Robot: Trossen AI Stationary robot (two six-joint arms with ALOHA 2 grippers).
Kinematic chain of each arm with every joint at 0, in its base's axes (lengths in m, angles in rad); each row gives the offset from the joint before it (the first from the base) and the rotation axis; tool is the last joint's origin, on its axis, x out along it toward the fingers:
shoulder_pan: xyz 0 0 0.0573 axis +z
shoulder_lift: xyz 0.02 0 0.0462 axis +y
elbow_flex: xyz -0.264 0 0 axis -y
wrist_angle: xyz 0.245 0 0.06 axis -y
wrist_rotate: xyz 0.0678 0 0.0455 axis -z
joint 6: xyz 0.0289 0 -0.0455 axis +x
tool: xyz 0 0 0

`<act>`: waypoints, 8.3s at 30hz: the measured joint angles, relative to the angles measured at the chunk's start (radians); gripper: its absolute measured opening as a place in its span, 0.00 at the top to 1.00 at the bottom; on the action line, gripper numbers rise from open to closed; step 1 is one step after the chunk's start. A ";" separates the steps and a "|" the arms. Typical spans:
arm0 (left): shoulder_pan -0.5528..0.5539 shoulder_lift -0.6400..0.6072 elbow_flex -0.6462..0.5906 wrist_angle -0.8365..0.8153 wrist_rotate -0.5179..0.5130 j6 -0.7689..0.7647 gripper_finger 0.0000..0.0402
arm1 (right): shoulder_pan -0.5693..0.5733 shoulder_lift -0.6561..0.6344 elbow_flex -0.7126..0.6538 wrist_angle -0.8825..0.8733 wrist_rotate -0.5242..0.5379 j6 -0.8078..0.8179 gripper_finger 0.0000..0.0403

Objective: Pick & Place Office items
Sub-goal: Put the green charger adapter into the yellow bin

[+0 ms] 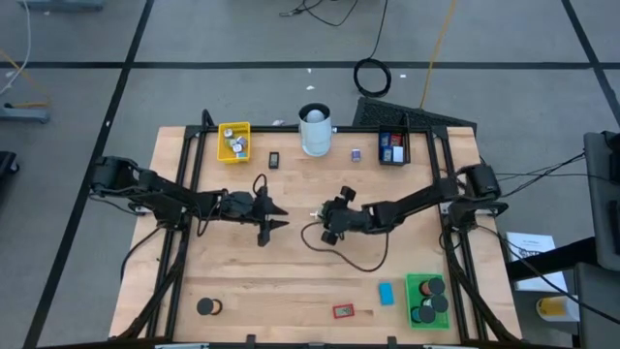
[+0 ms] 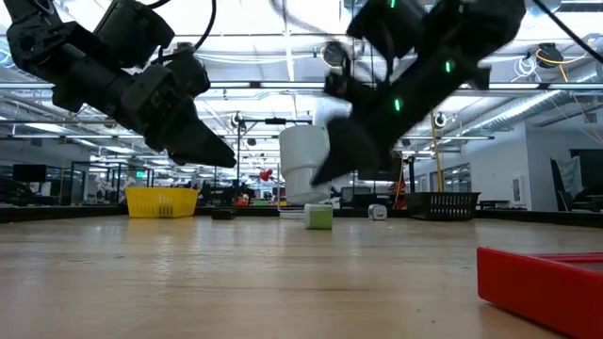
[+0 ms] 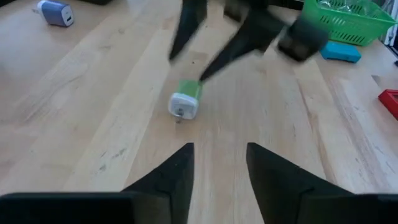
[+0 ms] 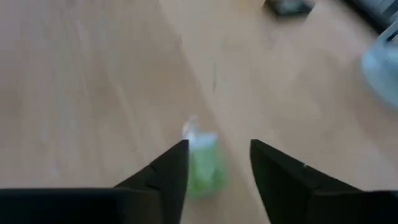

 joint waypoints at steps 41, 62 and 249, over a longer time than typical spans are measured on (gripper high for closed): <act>0.087 0.216 0.000 0.247 0.102 -0.103 0.40 | -0.131 0.058 -0.251 0.546 -0.405 -0.174 0.33; 0.091 0.216 0.000 0.232 0.097 -0.081 0.40 | -0.138 0.059 -0.251 0.541 -0.431 -0.167 0.48; -0.091 0.216 0.111 0.118 -0.082 0.197 0.94 | 0.289 -0.332 0.063 -0.835 -0.164 0.390 0.26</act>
